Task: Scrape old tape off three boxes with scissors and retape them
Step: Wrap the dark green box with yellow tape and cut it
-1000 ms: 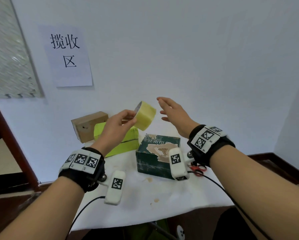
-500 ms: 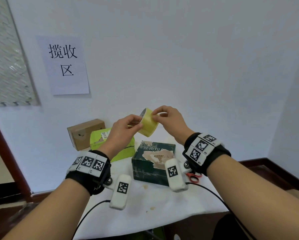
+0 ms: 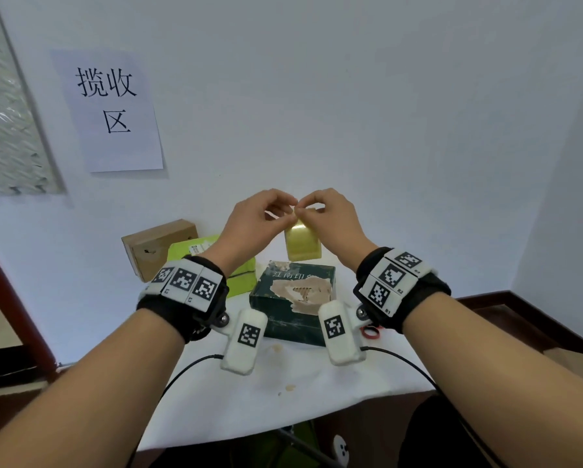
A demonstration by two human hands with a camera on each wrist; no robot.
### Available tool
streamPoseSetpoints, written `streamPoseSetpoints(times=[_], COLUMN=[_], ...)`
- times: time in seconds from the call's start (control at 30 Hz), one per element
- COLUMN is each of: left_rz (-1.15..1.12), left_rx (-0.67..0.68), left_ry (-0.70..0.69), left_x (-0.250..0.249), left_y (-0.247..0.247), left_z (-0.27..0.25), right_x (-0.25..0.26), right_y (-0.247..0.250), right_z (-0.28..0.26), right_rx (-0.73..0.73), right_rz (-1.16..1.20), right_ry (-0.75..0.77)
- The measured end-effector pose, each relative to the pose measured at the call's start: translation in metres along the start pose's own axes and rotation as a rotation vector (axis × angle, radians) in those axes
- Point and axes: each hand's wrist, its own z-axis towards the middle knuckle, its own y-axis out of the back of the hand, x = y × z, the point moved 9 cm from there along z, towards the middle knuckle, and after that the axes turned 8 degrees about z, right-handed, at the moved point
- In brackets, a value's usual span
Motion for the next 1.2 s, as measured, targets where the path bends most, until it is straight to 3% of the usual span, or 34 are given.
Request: streamPoseSetpoints(times=[0.33, 0.53, 0.73, 0.93, 1.2], left_rz=[0.026, -0.033, -0.235, -0.247, -0.384], left_rx=[-0.038, -0.064, -0.096, -0.042, -0.047], left_ry=[0.157, 0.197, 0.272, 0.289, 0.31], left_x=[0.008, 0.017, 0.025, 0.026, 0.016], left_y=[-0.021, -0.029, -0.038, -0.049, -0.055], left_z=[0.012, 0.013, 0.015, 0.013, 0.007], right_x=[-0.011, -0.034, -0.044, -0.043, -0.041], right_y=[0.011, 0.012, 0.016, 0.029, 0.036], right_z=[-0.006, -0.011, -0.012, -0.004, -0.001], right_rx=[0.007, 0.077, 0.093, 0.11, 0.099], right_rz=[-0.041, 0.037, 0.051, -0.212, -0.449], right_ry=[0.026, -0.134, -0.186, -0.073, -0.057])
